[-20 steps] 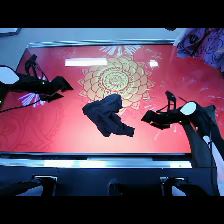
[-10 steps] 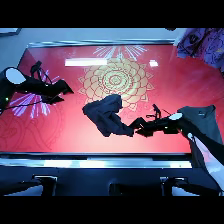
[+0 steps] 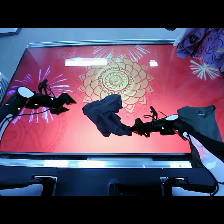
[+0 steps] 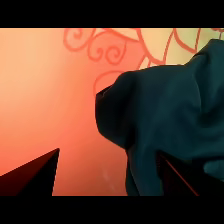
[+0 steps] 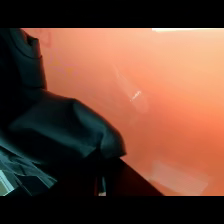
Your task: Fold the clothes and pants, and hang the long-sleeved shirts on hangers.
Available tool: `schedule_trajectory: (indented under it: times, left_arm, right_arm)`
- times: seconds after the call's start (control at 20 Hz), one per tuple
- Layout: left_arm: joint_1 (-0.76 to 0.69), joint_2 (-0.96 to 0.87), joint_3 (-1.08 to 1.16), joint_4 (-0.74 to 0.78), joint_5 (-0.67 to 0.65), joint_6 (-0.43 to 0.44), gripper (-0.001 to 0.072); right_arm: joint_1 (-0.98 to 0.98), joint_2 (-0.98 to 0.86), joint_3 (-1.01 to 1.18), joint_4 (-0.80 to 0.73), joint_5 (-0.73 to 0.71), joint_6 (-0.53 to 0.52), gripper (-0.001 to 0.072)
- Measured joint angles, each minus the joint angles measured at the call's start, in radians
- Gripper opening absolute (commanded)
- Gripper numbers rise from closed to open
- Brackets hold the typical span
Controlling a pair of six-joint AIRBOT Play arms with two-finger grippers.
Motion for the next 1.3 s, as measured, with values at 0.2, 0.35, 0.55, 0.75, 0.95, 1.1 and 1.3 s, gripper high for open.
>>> schedule_trajectory:
  times: [0.2,0.35,0.55,0.75,0.95,1.1,1.3]
  left_arm:
    - [-0.013,-0.115,-0.034,-0.183,0.077,0.132,0.0597]
    - [-0.022,-0.177,-0.033,-0.252,0.126,0.173,0.0598]
    - [-0.029,-0.232,-0.009,-0.320,0.148,0.194,0.0369]
    - [-0.043,-0.262,0.021,-0.341,0.160,0.201,0.0015]
    - [-0.023,-0.225,0.071,-0.352,0.121,0.211,0.0013]
    - [0.033,-0.129,0.158,-0.349,0.089,0.211,0.0013]
    - [0.130,0.046,0.364,-0.287,0.014,0.192,0.0013]
  right_arm:
    - [0.000,-0.002,0.000,0.011,0.026,0.027,0.0035]
    - [0.000,-0.002,0.000,0.012,0.050,0.035,0.0035]
    - [0.000,-0.002,0.000,0.014,0.073,0.039,0.0034]
    - [0.000,0.009,0.000,0.014,0.089,0.041,0.0033]
    - [0.000,0.093,0.035,0.011,0.058,0.041,0.0032]
    - [0.000,0.189,0.151,0.007,0.030,0.046,0.0032]
    - [0.000,0.305,0.423,-0.022,0.023,0.063,0.0032]
